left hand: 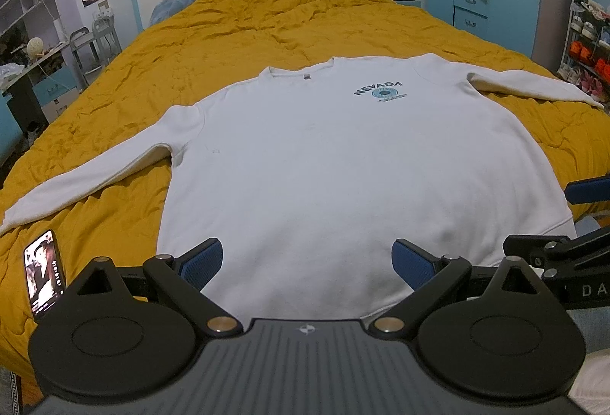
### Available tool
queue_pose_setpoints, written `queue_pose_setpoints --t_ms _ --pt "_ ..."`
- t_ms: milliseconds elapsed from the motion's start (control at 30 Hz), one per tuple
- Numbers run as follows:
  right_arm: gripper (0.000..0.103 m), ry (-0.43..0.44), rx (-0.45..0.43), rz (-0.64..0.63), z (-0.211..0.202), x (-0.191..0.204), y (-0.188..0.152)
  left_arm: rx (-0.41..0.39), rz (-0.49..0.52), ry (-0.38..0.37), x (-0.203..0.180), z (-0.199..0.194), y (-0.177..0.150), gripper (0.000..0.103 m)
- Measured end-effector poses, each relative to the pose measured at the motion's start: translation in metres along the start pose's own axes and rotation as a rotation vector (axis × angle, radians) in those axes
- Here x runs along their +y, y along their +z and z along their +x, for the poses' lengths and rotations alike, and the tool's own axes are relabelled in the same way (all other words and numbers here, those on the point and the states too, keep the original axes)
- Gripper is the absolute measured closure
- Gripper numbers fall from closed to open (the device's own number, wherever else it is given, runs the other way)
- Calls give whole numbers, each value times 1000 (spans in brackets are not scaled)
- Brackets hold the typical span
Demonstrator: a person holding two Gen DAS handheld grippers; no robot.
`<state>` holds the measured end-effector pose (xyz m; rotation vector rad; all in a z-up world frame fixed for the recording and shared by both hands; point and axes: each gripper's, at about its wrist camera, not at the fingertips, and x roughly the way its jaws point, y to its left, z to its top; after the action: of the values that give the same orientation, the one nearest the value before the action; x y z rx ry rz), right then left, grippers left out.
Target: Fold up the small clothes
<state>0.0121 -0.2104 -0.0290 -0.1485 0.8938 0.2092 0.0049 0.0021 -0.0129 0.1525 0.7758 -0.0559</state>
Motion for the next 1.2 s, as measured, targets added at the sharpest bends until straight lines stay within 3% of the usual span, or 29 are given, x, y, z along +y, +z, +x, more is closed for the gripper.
queue_pose_setpoints --t_ms 400,567,733,933,1033,1200 --pt "20 29 -14 8 8 -5 7 17 -32 -60 6 15 8 0" --pt "20 18 -123 62 19 -18 22 -23 -110 -110 22 29 15 0" --pt "20 36 -167 141 45 -34 48 -50 -232 -103 52 49 28 0" --pt "20 37 -219 138 73 -35 88 -78 -382 -30 116 73 52 0" --pt "20 67 -225 142 89 -36 109 -88 -452 65 161 80 63 0" --pt "20 25 -226 128 120 -39 139 -67 -619 217 260 86 60 0"
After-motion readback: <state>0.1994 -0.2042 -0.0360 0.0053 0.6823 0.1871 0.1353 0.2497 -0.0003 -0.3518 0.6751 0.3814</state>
